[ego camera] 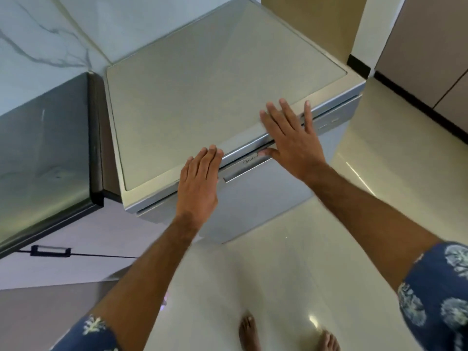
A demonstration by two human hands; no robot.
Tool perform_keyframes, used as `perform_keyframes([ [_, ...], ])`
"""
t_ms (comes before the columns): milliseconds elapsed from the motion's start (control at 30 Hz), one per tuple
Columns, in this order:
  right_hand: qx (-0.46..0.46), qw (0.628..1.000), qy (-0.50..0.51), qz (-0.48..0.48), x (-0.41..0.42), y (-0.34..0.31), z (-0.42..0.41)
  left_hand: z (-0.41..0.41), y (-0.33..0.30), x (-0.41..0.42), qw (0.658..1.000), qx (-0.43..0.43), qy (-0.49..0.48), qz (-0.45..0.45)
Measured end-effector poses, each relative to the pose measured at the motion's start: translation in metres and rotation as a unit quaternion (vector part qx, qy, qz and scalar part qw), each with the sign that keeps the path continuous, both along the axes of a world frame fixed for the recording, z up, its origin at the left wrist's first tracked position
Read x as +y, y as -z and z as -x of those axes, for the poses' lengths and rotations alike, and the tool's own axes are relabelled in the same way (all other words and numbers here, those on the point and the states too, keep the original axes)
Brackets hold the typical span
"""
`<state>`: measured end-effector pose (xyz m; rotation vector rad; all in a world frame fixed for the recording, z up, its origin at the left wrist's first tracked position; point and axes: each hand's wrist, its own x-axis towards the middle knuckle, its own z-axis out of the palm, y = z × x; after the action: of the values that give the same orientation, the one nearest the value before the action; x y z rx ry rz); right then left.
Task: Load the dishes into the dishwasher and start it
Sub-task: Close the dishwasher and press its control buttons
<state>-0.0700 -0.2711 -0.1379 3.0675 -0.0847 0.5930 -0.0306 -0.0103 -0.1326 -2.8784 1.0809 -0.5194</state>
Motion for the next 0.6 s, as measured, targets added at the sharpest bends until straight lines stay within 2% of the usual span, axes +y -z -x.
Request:
perform_keyframes([
  [133, -0.026, 1.0, -0.003, 0.007, -0.006, 0.003, -0.007, 0.001, 0.008, -0.008, 0.999, -0.035, -0.017, 0.038],
  [300, -0.032, 0.999, -0.016, 0.006, -0.01, 0.003, -0.007, 0.0, 0.012, -0.007, 0.998, -0.039, -0.016, 0.039],
  [433, 0.007, 1.0, -0.016, -0.014, -0.007, -0.007, -0.004, 0.004, 0.002, -0.007, 0.999, -0.017, -0.017, 0.034],
  [600, 0.118, 0.993, -0.005, -0.005, 0.005, -0.032, 0.001, 0.01, -0.037, 0.005, 0.997, 0.077, -0.019, 0.013],
])
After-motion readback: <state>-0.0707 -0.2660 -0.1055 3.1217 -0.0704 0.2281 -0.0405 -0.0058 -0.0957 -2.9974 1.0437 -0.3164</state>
